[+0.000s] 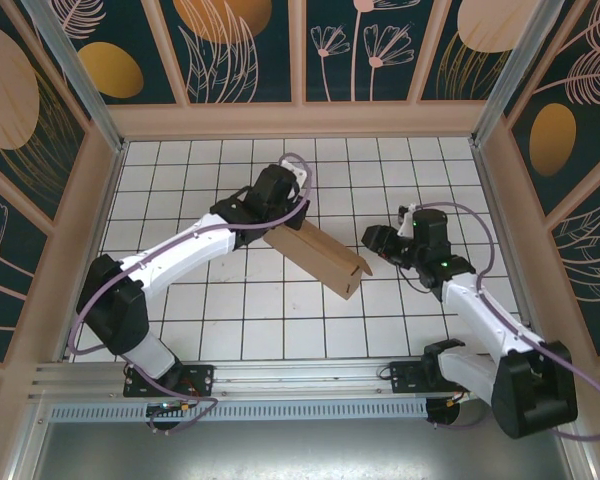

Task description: Fold the paper box

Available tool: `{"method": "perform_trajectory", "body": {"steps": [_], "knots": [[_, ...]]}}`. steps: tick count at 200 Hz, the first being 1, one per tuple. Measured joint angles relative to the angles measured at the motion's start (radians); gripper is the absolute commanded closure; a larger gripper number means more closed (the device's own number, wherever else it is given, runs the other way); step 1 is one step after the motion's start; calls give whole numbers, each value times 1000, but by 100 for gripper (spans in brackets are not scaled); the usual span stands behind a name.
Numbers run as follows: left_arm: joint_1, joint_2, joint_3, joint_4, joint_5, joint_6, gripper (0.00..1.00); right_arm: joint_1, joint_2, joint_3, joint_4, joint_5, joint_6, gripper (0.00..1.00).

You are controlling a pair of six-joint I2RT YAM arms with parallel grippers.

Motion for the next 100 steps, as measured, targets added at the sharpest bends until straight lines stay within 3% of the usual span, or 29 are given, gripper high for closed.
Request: {"method": "perform_trajectory", "body": {"steps": [73, 100], "knots": [[-1, -87, -251, 266, -37, -229, 100, 5, -76, 267, -385, 50, 53, 53], [-2, -85, -266, 319, -52, -268, 100, 76, -68, 370, -536, 117, 117, 49]]}}
